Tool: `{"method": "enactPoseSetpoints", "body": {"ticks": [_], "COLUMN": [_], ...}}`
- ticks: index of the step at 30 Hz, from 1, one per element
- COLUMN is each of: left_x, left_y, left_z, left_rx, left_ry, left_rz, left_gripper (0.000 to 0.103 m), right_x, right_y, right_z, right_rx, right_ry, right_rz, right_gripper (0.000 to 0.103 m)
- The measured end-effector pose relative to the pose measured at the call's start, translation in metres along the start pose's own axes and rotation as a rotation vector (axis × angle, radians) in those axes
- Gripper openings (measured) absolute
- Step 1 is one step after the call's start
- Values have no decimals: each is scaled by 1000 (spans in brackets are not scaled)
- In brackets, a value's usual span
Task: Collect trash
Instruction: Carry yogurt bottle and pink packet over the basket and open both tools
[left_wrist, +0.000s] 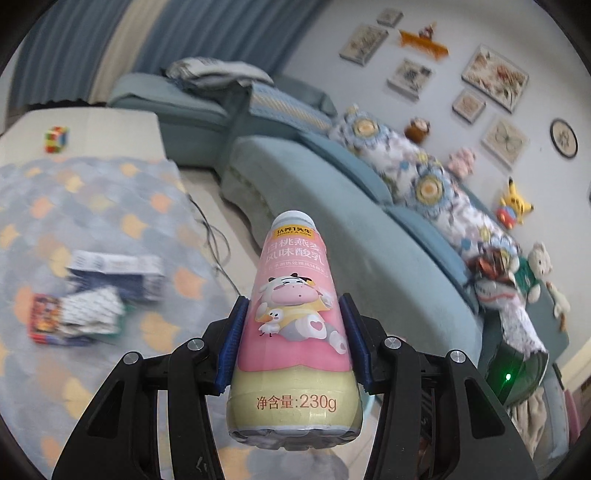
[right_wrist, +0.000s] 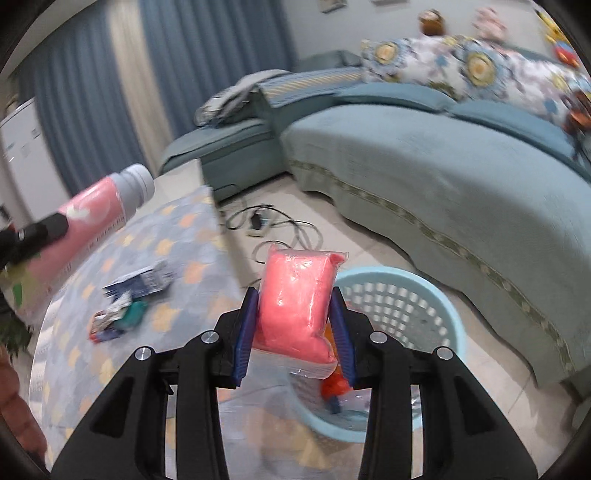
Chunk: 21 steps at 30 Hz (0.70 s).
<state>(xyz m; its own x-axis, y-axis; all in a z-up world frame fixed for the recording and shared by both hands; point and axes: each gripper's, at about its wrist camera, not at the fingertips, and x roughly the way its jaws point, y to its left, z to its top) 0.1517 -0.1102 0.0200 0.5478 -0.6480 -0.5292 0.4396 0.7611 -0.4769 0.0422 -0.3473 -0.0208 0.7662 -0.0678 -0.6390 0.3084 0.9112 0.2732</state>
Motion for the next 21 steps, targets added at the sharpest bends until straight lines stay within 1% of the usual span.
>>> {"method": "enactPoseSetpoints", "body": {"ticks": [4,7,13,14,15,16,17,21], "left_x": [40,68,101,102,103,104,104,102], "left_y": [-11,-13,-10,-8,-8,-7,-7,-4], "left_z": [-14,-32,-57,-59,-60,-62,-62,-62], "left_rx": [15,27,76,84,86,84,81,82], "left_ry": [70,139,252,261,266,272,273,266], "left_rz": [-12,-15,-27,-38,-45,-52,-54,-44], "left_gripper": [48,48,48,46,47,53,57,57], "right_x": [16,28,51,52,54,55,57,60], "right_y": [-31,-48,-63,-63,-63,-64,-66,-70], "right_z": [-9,-17,-30,-32,-34,-35,-37,-42], "right_rx": [64,102,142,150,158,164,172,184], "right_ry": [43,78,133,135,138,142,148,160], "right_rz": [-45,-65,-78,-82,-84,-82,-75,-80], "right_gripper": [35,36,37,37,38,38,38,38]}}
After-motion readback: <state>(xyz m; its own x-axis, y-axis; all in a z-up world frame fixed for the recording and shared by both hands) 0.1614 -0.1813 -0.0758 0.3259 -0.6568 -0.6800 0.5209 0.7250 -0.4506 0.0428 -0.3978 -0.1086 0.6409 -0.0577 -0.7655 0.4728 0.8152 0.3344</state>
